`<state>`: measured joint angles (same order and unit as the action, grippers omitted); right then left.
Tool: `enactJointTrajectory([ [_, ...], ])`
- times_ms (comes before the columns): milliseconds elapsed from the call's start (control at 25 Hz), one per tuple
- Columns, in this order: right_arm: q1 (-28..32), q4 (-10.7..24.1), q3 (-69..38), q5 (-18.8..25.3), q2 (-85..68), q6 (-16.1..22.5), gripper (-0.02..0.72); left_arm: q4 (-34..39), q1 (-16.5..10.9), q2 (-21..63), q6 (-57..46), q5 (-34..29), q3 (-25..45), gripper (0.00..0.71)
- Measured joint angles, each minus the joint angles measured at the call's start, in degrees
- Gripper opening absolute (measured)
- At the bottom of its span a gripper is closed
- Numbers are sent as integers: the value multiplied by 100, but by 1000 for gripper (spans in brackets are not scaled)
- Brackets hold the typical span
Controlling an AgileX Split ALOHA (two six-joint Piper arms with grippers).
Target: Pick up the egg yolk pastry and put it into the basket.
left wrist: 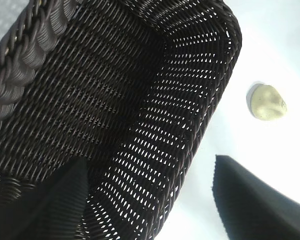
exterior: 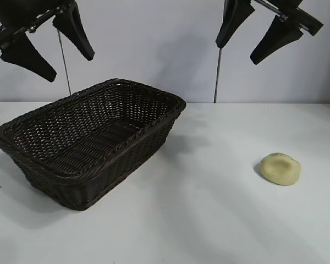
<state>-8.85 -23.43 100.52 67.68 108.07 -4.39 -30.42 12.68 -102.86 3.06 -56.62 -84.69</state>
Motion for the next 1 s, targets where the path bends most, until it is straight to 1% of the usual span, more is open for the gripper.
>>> enactJointTrajectory([
  [480, 0, -23, 0, -75, 0, -38, 496, 0, 0, 0, -87, 58, 0, 514],
  [640, 0, -23, 0, -75, 0, -38, 496, 50, 0, 85, -431, -189, 0, 514],
  [840, 0, -23, 0, -69, 0, -50, 496, 213, 0, 515, -843, -601, 0, 514],
  [1000, 0, -23, 0, -69, 0, -60, 496, 658, 90, 872, -1436, -786, 0, 514],
])
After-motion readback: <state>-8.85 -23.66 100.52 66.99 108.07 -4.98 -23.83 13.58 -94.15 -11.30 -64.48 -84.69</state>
